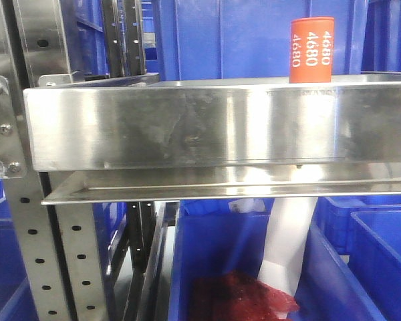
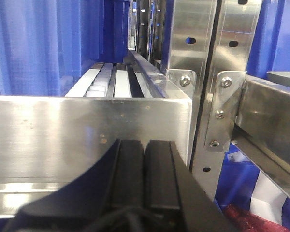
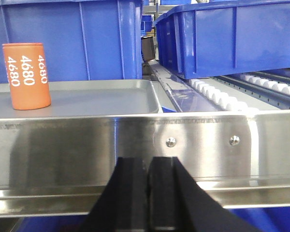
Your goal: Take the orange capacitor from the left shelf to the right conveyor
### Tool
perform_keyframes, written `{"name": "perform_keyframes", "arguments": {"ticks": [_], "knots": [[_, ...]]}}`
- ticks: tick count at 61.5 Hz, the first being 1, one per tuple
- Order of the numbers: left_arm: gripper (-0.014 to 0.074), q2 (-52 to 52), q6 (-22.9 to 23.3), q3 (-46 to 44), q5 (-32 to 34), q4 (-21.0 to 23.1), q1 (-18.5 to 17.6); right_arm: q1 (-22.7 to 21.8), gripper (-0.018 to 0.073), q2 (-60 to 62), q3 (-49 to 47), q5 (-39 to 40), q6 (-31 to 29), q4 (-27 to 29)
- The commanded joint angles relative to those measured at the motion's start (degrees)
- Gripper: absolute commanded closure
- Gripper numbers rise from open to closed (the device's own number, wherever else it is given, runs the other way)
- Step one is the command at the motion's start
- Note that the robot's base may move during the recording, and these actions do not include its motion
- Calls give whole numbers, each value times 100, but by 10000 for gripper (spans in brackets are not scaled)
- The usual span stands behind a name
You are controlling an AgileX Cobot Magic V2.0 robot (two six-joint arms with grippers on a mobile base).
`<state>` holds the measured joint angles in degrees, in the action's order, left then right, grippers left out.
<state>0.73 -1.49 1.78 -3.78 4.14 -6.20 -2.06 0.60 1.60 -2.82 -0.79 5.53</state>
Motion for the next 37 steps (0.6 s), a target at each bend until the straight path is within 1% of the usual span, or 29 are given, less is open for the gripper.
{"name": "perform_keyframes", "arguments": {"ticks": [1, 10, 27, 32, 37], "knots": [[723, 65, 9, -18, 517, 10, -29, -43, 506, 83, -23, 535, -30, 17], [723, 65, 9, -18, 517, 10, -29, -43, 506, 83, -23, 535, -30, 17], [723, 65, 9, -18, 517, 10, -29, -43, 506, 83, -112, 943, -25, 63], [723, 65, 9, -18, 517, 10, -29, -43, 506, 71, -409, 721, -25, 76], [723, 65, 9, -18, 517, 10, -29, -43, 505, 9, -837, 173, -25, 76]]}}
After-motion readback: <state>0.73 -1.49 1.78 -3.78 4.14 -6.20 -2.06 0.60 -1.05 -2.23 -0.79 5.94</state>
